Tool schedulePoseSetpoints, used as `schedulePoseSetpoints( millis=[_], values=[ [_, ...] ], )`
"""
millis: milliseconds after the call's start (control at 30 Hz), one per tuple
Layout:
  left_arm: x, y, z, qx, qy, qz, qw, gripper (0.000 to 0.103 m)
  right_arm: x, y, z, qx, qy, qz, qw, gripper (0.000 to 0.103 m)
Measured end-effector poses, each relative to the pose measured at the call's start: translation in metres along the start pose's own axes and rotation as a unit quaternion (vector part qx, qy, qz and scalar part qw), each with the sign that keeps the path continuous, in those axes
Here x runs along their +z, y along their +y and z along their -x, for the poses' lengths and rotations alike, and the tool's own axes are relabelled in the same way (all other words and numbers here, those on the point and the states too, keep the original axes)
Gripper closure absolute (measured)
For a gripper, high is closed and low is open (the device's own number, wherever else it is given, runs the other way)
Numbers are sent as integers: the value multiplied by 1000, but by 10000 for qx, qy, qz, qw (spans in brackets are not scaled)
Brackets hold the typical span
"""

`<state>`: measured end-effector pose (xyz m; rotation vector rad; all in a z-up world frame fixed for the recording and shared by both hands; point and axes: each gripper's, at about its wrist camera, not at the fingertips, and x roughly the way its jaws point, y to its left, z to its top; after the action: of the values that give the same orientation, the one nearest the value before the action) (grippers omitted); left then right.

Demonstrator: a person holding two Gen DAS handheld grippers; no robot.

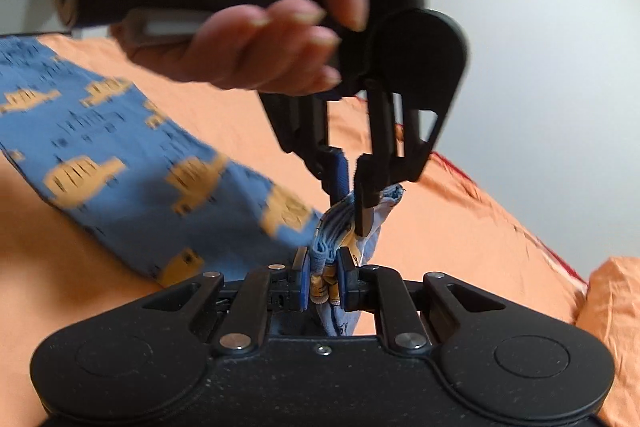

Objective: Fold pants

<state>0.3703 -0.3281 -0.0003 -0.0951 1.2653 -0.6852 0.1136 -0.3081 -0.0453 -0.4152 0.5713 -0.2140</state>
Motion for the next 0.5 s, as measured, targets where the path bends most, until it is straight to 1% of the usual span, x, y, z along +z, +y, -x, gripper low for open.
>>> schedulePoseSetpoints(
  millis=[67, 133, 200, 267, 367, 500],
  values=[
    [-9, 23, 21, -91, -144, 194, 9997, 92, 8, 7, 7, 133, -115, 21, 9998, 89],
    [-21, 49, 40, -136, -270, 361, 9989, 92, 17, 18, 13, 366, -190, 103, 9991, 89],
    [-34, 78, 54, -63, -364, 469, 9982, 92, 28, 36, 18, 665, -222, 237, 9973, 89],
    [-45, 108, 62, 39, -375, 613, 9974, 92, 39, 59, 19, 886, -223, 396, 9950, 89],
    [-55, 145, 61, 83, -368, 830, 9958, 92, 49, 93, 13, 1204, -104, 613, 9908, 89],
    [-70, 178, 39, 191, -298, 836, 9959, 91, 46, 131, -4, 1460, 83, 885, 9853, 89]
  ],
)
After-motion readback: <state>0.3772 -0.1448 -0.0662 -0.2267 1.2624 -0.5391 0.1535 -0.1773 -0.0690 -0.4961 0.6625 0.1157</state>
